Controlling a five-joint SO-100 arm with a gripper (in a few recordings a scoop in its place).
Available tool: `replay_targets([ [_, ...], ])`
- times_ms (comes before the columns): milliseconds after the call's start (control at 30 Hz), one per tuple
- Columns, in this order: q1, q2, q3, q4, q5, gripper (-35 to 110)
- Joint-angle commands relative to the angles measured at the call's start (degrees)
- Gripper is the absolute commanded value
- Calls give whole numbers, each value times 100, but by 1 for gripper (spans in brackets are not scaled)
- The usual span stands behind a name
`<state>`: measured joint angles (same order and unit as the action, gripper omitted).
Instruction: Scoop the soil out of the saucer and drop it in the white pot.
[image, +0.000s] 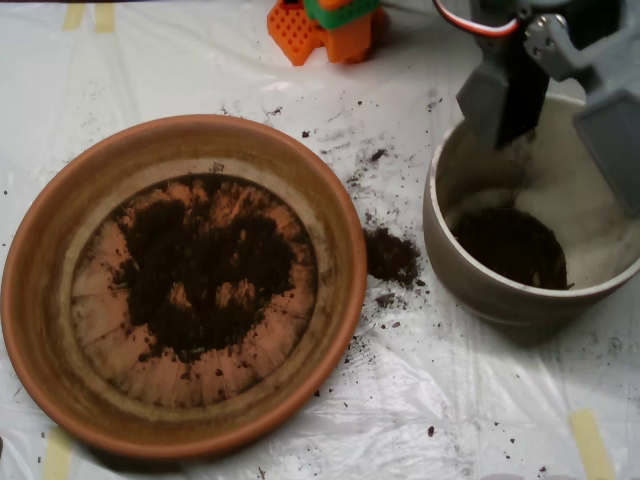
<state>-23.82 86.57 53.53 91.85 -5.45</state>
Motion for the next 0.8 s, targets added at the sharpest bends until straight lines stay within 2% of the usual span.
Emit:
replay_targets([
  [0,220,853,18,-149,149,43],
  [333,1187,1529,387,-536,580,44],
  [533,2276,2224,1055,-800,782,44],
  [767,3814,3516,3463,-1758,422,45],
])
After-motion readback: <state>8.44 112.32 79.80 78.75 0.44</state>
